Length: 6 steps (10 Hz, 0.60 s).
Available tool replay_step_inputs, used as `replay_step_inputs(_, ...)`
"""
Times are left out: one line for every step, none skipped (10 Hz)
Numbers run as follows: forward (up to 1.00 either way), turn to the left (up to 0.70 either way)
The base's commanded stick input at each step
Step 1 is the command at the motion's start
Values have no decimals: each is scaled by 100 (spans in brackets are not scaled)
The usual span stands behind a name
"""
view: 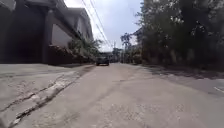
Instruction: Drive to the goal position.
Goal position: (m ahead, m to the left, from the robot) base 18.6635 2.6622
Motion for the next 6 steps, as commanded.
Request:
replay_step_inputs(100,3)
replay_step_inputs(100,3)
replay_step_inputs(100,4)
replay_step_inputs(92,1)
replay_step_inputs(93,0)
replay_step_inputs(100,-1)
